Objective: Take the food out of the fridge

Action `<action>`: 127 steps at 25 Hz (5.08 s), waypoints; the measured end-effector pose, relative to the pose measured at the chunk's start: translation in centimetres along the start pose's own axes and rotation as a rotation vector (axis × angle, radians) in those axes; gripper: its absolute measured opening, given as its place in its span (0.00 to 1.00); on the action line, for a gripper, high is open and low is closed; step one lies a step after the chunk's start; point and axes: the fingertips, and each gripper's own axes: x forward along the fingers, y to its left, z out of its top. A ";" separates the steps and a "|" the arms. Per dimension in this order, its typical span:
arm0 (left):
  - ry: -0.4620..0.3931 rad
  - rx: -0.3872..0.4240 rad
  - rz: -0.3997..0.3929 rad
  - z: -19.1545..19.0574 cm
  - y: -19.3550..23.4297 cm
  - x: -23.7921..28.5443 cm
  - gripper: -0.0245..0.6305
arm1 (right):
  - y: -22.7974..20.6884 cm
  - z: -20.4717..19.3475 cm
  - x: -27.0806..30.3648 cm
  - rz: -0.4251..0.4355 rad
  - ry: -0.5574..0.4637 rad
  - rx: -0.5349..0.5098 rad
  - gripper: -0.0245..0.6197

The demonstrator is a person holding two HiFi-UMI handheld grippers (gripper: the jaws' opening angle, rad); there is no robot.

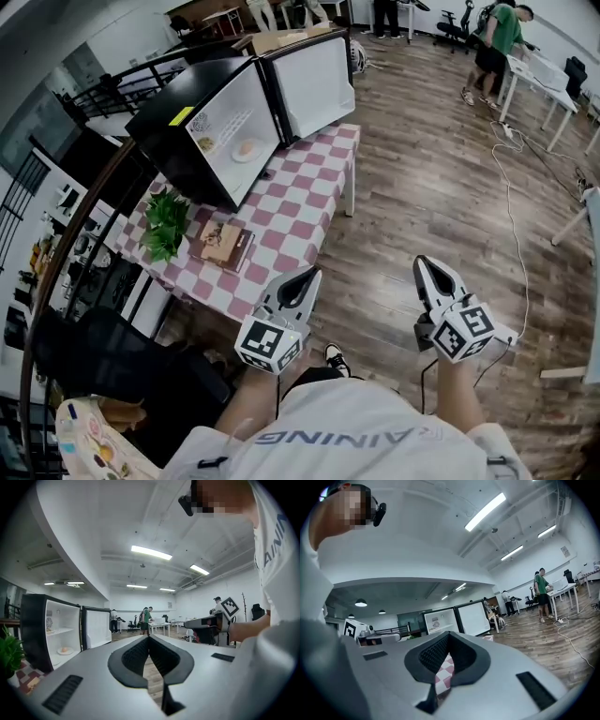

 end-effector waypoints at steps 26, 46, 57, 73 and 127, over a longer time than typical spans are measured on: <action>-0.047 -0.028 0.443 -1.2 23.3 0.7 0.05 | 5.7 0.0 29.5 0.453 0.073 -0.102 0.07; -0.002 -0.047 0.903 0.9 32.1 10.2 0.05 | -4.0 2.1 48.7 0.792 0.222 0.012 0.07; 0.006 -0.076 0.986 0.0 32.5 7.2 0.05 | 2.2 0.4 50.7 0.924 0.285 0.011 0.07; -0.030 -0.097 1.128 -1.7 31.9 -1.7 0.05 | 12.0 -3.7 49.5 1.066 0.393 -0.041 0.07; 0.068 -0.213 1.244 -5.9 35.7 4.4 0.05 | 10.6 -29.1 69.2 0.537 1.071 0.350 0.25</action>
